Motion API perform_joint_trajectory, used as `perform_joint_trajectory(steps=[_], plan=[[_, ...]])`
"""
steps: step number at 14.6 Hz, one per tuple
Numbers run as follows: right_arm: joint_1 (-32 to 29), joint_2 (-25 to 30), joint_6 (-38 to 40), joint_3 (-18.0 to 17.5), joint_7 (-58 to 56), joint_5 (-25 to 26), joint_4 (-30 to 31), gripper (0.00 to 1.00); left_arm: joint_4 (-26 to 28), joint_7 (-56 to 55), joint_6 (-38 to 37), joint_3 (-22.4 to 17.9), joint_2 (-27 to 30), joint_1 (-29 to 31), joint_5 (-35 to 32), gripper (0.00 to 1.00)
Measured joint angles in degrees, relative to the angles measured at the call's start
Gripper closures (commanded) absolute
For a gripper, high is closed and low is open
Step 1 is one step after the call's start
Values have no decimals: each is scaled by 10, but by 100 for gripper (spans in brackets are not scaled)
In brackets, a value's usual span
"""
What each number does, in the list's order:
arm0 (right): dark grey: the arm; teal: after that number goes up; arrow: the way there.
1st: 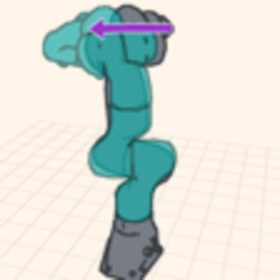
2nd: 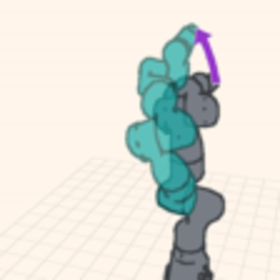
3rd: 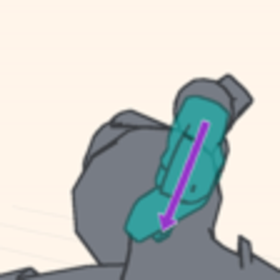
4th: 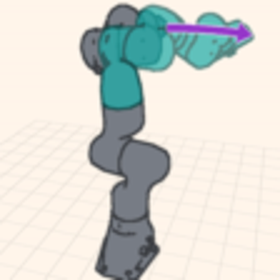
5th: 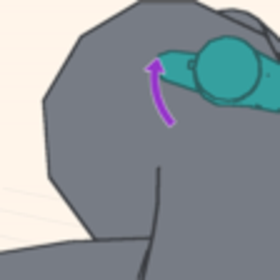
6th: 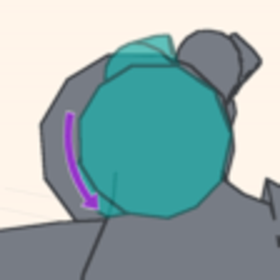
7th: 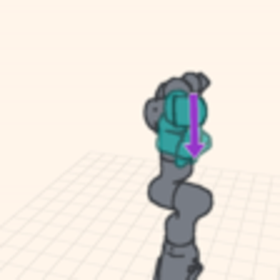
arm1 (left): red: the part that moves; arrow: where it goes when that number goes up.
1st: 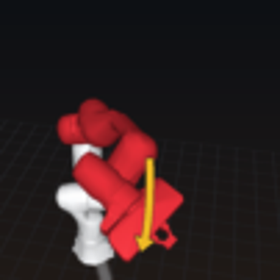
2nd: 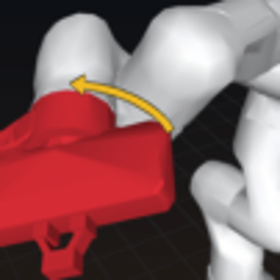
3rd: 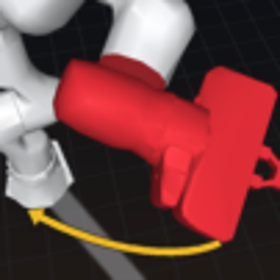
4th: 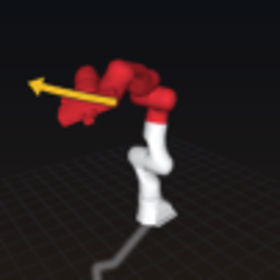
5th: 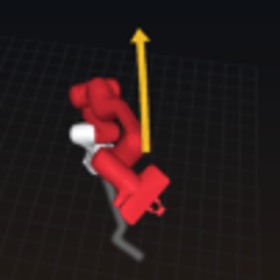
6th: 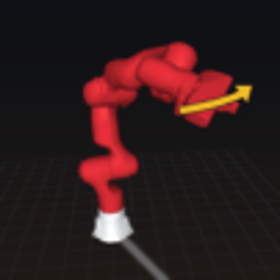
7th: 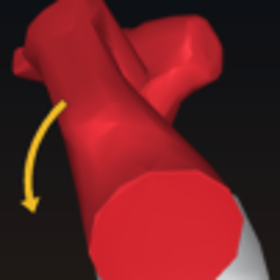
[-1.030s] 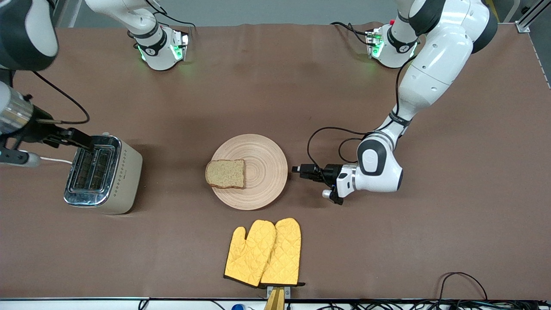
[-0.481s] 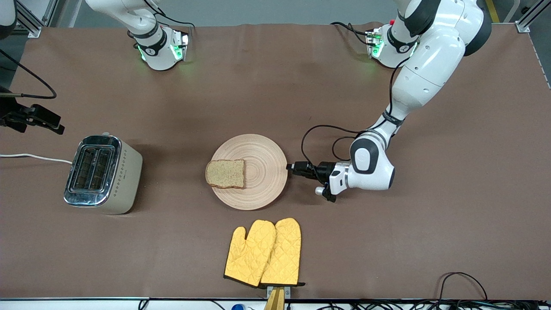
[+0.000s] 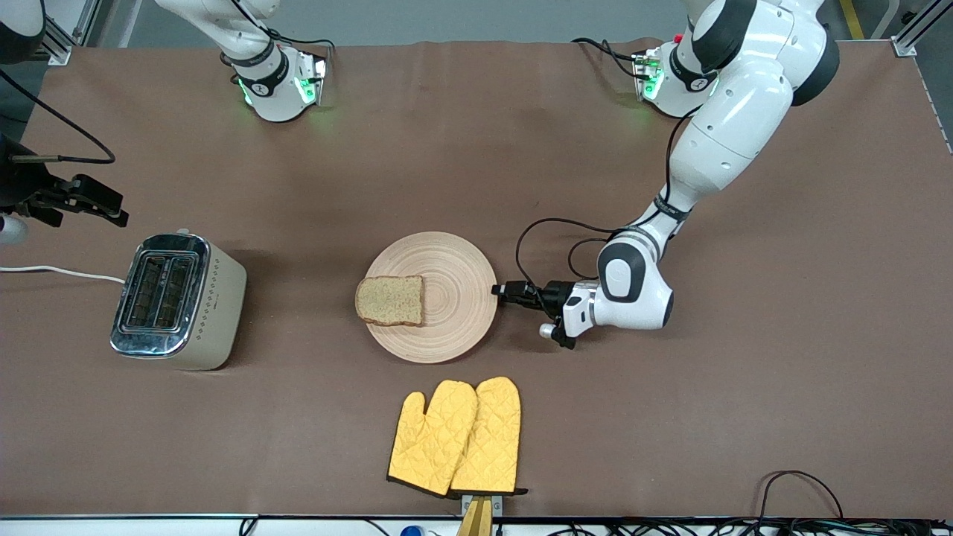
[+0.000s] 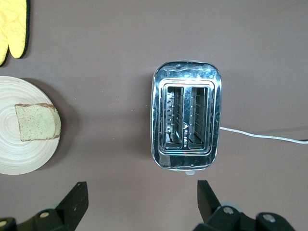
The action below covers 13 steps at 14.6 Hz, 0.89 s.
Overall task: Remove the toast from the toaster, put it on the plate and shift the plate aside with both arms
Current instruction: 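Slide the plate with the left gripper toward the left arm's side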
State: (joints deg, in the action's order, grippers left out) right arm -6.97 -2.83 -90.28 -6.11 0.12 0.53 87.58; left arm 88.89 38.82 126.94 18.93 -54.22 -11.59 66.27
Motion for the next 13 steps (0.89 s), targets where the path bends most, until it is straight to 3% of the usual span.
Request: perform_joint_trajectory(steps=[4, 8, 13], plan=[[1, 2, 10, 21, -22, 0, -1, 0, -4, -1, 1, 0, -3, -4, 5, 67], [17, 8, 16, 24, -23, 0, -1, 0, -10, -1, 2, 1, -10, -11, 10, 97], [26, 9, 16, 29, -23, 0, -1, 0, -20, -10, 9, 1, -11, -12, 17, 100]])
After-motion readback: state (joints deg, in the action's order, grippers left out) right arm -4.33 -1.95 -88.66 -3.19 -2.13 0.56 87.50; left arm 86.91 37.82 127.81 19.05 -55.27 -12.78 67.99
